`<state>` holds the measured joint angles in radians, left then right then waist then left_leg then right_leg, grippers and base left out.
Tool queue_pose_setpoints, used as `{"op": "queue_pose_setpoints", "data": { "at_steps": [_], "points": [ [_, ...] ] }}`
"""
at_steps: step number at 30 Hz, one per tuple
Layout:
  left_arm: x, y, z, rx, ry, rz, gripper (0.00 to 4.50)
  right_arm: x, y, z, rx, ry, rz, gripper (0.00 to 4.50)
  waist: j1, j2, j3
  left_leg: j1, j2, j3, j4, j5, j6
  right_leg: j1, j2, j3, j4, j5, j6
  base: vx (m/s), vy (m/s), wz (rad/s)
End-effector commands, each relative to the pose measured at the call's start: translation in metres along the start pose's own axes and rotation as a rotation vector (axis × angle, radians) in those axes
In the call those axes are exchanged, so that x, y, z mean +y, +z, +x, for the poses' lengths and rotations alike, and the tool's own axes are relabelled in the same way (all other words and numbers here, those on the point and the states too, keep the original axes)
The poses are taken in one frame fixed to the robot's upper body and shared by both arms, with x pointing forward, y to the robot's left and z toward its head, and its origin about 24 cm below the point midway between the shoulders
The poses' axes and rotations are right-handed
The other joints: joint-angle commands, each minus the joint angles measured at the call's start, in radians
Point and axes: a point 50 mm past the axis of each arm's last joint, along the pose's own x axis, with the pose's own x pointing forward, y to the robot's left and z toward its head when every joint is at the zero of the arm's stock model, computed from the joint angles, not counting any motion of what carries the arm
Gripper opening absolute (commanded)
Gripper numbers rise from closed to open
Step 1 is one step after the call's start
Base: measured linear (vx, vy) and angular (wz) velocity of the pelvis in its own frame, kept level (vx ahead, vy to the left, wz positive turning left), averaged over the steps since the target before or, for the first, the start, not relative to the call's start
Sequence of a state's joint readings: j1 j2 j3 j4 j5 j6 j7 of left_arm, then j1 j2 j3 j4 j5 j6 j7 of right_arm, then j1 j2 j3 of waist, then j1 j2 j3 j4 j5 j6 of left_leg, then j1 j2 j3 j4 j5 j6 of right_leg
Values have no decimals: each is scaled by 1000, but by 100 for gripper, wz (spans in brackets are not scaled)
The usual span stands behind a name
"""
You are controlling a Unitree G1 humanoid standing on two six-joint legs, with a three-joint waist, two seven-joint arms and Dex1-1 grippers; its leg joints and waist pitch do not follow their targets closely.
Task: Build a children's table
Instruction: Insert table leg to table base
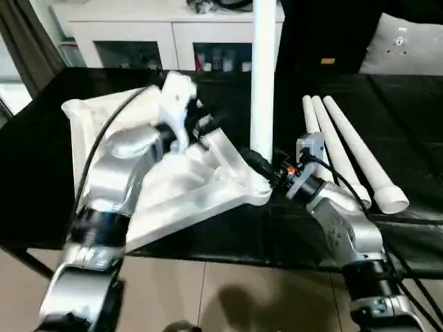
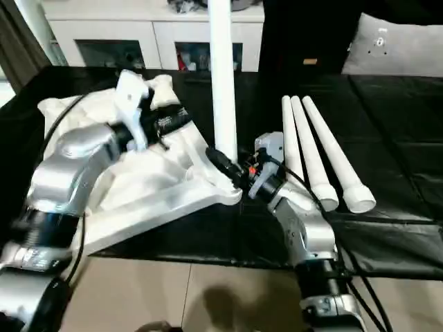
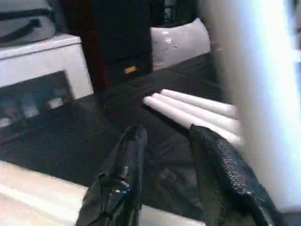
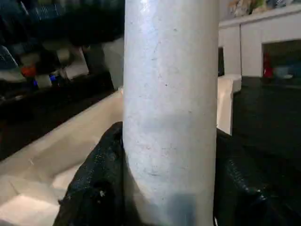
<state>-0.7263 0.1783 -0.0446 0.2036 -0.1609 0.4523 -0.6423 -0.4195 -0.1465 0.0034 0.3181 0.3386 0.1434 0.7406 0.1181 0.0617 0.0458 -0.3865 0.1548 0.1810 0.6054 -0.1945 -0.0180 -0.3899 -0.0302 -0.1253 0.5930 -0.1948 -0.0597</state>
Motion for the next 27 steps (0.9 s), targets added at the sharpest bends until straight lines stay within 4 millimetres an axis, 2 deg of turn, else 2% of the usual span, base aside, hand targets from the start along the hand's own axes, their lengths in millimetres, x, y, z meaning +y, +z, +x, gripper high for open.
{"op": "queue_pose_setpoints", "data": {
  "at_steps": [1, 3, 4, 6, 8, 10, 13, 15, 20, 21, 22, 23, 24, 27],
  "points": [
    [-13, 12, 8, -12, -63, 28, 210, 2, 2, 4, 14, 10, -30, 190, 8, -10, -74, 11, 99, -50, -56, -29, 122, 58, -154, 84, -65, -98, -99, 0, 0, 0],
    [-28, 14, 14, -15, -132, 32, 238, 2, 1, 4, 25, 2, -29, 190, 9, -11, -78, 7, 99, -50, -50, 2, 140, 61, -153, 83, -58, -47, -105, 0, 0, 0],
    [-40, 16, 17, -26, -191, 15, 238, 1, 1, 4, 30, -4, -33, 190, 13, -9, -81, 2, 98, -52, -45, 32, 161, 61, -152, 82, -51, -3, -105, 0, 0, 0],
    [-47, 17, 19, -39, -232, 2, 251, 1, 1, 4, 31, -6, -36, 190, 18, -8, -84, 3, 101, -52, -41, 49, 181, 57, -152, 81, -48, 29, -110, 0, 0, 0],
    [-50, 19, 19, -51, -251, -1, 269, 1, 1, 4, 31, -7, -37, 190, 22, -6, -83, 4, 105, -53, -40, 46, 188, 54, -149, 79, -47, 23, -113, 0, 0, 0],
    [-63, 26, 15, -108, -350, 11, 294, -1, 0, 3, 39, -23, -46, 190, 24, -8, -80, 3, 107, -53, -43, 25, 182, 55, -153, 78, -52, -13, -109, 0, 0, 0],
    [-67, 26, 12, -110, -377, 13, 320, -3, -1, 3, 44, -35, -52, 190, 28, -6, -77, 7, 107, -51, -45, -1, 158, 53, -151, 80, -59, -76, -107, 0, 0, 0],
    [-63, 22, 12, -89, -341, 29, 337, -4, 0, 3, 45, -42, -55, 190, 26, -5, -75, 7, 108, -50, -47, -25, 146, 51, -150, 81, -62, -110, -101, 0, 0, 0],
    [-33, 9, 2, -32, -194, 55, 369, -11, 3, -1, 43, -79, -64, 189, 21, -4, -74, 9, 102, -52, -50, -54, 121, 51, -144, 79, -69, -161, -68, 0, 0, 0],
    [-31, 8, 0, -24, -187, 57, 388, -12, 3, -2, 44, -83, -65, 189, 20, -2, -74, 11, 105, -53, -51, -56, 115, 50, -146, 79, -68, -157, -68, 0, 0, 0],
    [-19, -2, -10, 25, -154, 80, 395, -16, 5, -5, 48, -105, -66, 189, 20, 1, -76, 11, 105, -55, -50, -59, 112, 49, -147, 80, -66, -147, -73, 0, 0, 0],
    [-16, -6, -13, 43, -144, 89, 406, -18, 5, -6, 50, -112, -66, 189, 17, 0, -75, 8, 103, -54, -51, -60, 113, 50, -146, 79, -65, -143, -73, 0, 0, 0],
    [-12, -10, -17, 62, -133, 92, 406, -19, 5, -7, 56, -120, -68, 189, 17, 2, -76, 14, 102, -51, -50, -64, 109, 47, -145, 80, -65, -141, -74, 0, 0, 0],
    [-7, -20, -26, 100, -132, 62, 438, -26, 3, -13, 97, -148, -88, 189, 22, 6, -78, 16, 106, -51, -48, -52, 105, 45, -145, 82, -61, -109, -88, 0, 0, 0]
  ]
}}
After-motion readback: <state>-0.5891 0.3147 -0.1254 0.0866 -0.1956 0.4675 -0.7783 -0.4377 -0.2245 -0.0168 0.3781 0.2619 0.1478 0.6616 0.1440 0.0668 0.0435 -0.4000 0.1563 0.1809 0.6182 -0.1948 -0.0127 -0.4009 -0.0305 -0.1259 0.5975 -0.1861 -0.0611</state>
